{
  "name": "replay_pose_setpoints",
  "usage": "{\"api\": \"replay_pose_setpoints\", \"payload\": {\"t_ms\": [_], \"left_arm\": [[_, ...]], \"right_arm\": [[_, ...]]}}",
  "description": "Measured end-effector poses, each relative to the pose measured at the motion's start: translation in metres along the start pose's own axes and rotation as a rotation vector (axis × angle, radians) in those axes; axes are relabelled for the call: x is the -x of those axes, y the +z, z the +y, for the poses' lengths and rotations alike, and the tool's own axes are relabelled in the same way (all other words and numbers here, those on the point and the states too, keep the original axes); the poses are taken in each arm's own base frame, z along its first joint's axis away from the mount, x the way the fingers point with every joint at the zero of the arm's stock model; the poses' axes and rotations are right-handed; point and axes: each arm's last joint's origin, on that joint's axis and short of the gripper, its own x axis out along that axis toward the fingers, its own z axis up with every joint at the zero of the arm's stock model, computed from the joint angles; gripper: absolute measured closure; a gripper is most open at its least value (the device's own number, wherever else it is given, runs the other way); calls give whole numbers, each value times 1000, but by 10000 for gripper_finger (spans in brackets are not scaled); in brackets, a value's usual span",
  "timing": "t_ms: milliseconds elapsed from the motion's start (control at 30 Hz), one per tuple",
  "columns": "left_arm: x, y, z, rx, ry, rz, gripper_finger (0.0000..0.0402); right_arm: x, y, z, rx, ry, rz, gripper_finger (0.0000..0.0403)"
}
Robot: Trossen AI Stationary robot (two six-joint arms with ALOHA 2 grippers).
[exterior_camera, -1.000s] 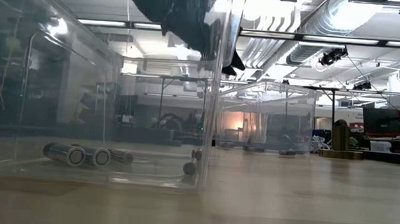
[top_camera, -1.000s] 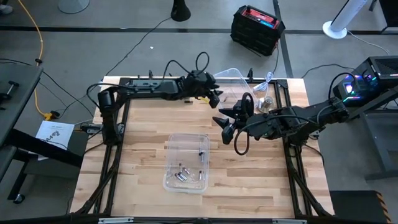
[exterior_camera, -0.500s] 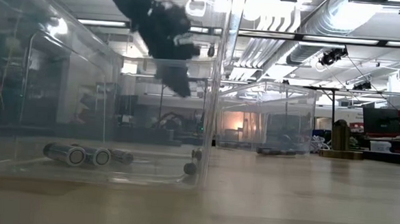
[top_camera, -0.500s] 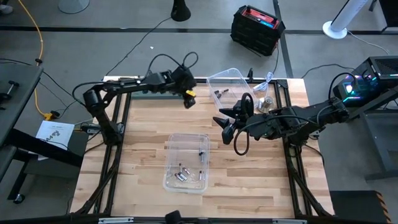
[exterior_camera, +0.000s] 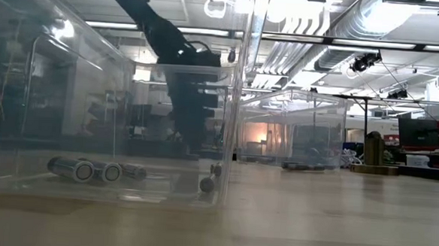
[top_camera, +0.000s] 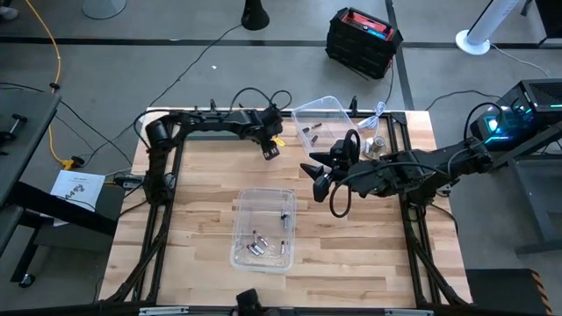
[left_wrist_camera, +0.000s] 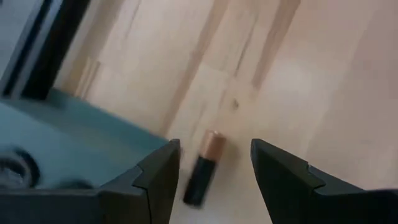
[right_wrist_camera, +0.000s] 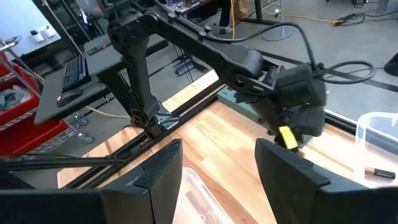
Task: Sort batteries
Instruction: Put the black battery into the right transparent bin
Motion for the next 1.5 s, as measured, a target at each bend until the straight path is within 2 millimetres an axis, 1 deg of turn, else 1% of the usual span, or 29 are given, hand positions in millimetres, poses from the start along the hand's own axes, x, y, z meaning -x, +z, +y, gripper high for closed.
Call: {"api": "replay_pose_setpoints", "payload": {"t_ms": [167, 300, 367, 433, 467, 567, 600, 633, 667, 733, 833, 933, 1033, 1067, 1100, 1167, 1267, 1333, 1367, 1433, 1500], "left_arm": [[-18, 8, 0, -85, -12, 70, 213], [-29, 7, -1, -115, -42, 160, 216], [-34, 3, -2, -120, -49, 204, 227], [-34, 0, -3, -105, -54, 234, 252], [-33, -1, -5, -102, -61, 247, 271], [-24, -2, -8, -98, -103, 252, 354], [-19, -1, -9, -90, -114, 242, 370], [-15, -1, -10, -83, -122, 240, 372], [-9, -1, -12, -82, -135, 237, 372], [7, 8, -15, -90, -140, 153, 372], [47, 20, -16, -102, -159, 15, 372], [81, 34, -21, -142, -182, -187, 372], [116, 54, -31, -163, -198, -463, 372], [124, 61, -33, -161, -199, -548, 372], [128, 66, -36, -161, -197, -613, 372], [127, 76, -41, -150, -190, -717, 372], [116, 89, -48, -118, -167, -838, 366], [108, 96, -51, -47, -137, -895, 338], [101, 97, -53, -25, -134, -893, 320], [87, 97, -56, 14, -150, -866, 282], [77, 92, -58, 41, -163, -798, 247]], "right_arm": [[-1, -1, 0, -28, -1, 2, 206], [-3, -2, 1, -29, -4, 5, 206], [-4, -3, 2, -27, -7, 7, 206], [-4, -4, 2, -26, -8, 9, 206], [-5, -5, 3, -24, -9, 10, 206], [-6, -5, 3, -13, -11, 11, 206], [-6, -5, 3, -12, -12, 10, 206], [-6, -5, 3, -11, -12, 10, 206], [-6, -5, 3, -9, -12, 10, 206], [-6, -5, 3, -4, -13, 10, 206], [-6, -5, 3, 10, -12, 10, 206], [-6, -5, 3, 15, -12, 10, 206], [-6, -5, 3, 19, -17, 4, 206], [-6, -4, 3, 22, -21, -2, 206], [-6, -4, 3, 28, -23, -5, 206], [-6, -3, 3, 25, -19, -13, 206], [-6, -2, 4, 17, -14, -23, 206], [-6, -2, 5, 11, -10, -27, 206], [-6, -1, 5, 9, -8, -30, 206], [-6, -1, 5, 7, -6, -32, 206], [-6, -1, 5, 8, -6, -31, 206]]}}
